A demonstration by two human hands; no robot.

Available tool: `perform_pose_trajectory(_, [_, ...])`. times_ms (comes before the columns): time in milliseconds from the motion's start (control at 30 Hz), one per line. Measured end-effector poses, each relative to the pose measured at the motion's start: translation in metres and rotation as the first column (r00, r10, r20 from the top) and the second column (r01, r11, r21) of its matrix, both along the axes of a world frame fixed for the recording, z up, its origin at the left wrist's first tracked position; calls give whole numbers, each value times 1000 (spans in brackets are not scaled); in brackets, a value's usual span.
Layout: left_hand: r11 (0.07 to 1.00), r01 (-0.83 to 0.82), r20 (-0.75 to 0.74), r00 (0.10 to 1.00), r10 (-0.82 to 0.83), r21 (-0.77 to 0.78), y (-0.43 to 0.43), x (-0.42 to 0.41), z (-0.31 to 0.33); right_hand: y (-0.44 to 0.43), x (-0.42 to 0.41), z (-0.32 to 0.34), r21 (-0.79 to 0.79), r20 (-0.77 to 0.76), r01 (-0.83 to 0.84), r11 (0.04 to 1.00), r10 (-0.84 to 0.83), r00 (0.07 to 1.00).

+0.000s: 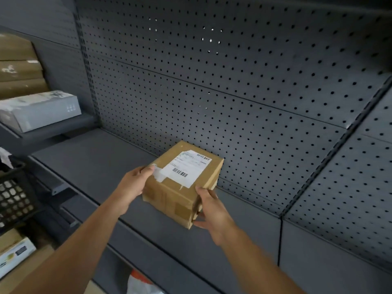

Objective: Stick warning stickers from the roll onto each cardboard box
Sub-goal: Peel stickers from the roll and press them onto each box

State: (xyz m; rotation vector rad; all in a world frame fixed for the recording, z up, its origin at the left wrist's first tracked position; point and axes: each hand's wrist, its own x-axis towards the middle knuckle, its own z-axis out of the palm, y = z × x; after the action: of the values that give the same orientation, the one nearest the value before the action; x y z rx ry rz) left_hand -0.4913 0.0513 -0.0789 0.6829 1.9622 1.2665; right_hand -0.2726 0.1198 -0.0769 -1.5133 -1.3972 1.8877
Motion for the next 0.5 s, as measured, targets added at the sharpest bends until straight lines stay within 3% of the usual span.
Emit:
perform_pose_trajectory(233, [925, 374, -76, 926, -369, 69, -24, 60, 28, -14, 72, 18, 82, 5, 54, 995, -54, 999])
perform_pose_trajectory(500, [849, 507, -155, 860, -487, 148, -25, 188, 30, -36, 206, 28, 172, 33, 204, 964, -212, 977])
